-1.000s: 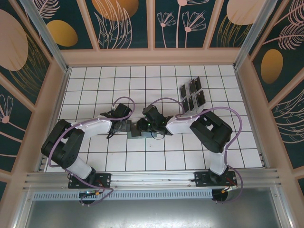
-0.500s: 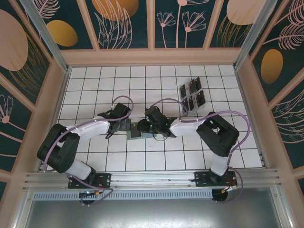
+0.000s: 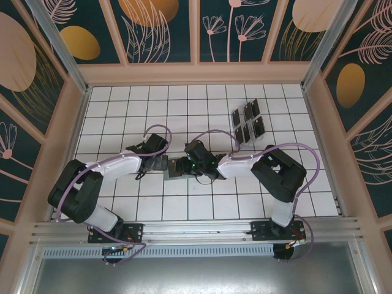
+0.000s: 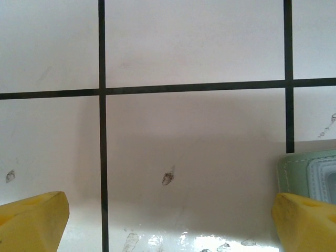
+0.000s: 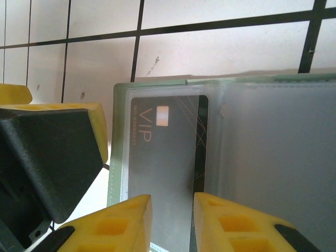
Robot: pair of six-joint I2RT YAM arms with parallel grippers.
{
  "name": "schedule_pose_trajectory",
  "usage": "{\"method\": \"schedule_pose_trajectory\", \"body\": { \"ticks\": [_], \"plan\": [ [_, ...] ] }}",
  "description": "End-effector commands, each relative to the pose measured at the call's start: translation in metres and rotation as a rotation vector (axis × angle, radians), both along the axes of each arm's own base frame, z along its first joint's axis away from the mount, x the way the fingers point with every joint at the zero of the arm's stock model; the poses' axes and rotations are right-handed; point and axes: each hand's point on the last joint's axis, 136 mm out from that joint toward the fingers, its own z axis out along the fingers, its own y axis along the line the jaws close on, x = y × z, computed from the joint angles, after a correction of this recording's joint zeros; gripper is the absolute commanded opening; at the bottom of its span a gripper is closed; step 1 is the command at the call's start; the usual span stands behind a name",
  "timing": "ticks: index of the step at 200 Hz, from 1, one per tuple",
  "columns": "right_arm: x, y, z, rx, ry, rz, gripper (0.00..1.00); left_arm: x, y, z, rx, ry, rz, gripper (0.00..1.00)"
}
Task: Put the credit cards into the card holder
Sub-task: Insert the credit card into the card slot.
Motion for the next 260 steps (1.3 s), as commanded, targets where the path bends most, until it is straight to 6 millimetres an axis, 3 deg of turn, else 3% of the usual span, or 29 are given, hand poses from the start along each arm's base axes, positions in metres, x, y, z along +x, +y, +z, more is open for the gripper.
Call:
{"method": "schedule_pose_trajectory", "body": {
  "ticks": [1, 173, 212, 232, 260],
  "plan": [
    [-0.003, 0.003, -0.006, 0.007, 0.011, -0.002, 0.27, -0.006, 0.005, -0.008, 0.024, 0.026, 0.009, 0.98],
    [-0.006, 0.024, -0.002, 0.04, 0.016, 0.038, 0.27, -0.008, 0.001, -0.015, 0.023, 0.04, 0.0, 0.98],
    [0.004, 0.016, 0.028, 0.079, -0.034, 0.012, 0.29, 0.004, 0.007, 0.011, 0.032, -0.048, 0.043, 0.99],
    [0.013, 0.002, 0.045, 0.086, -0.071, -0.015, 0.33, 0.01, 0.006, 0.031, 0.007, -0.11, 0.067, 0.99],
    [0.024, -0.022, 0.053, 0.041, -0.112, -0.039, 0.41, 0.018, 0.002, 0.055, -0.047, -0.182, 0.089, 0.98]
  ]
}}
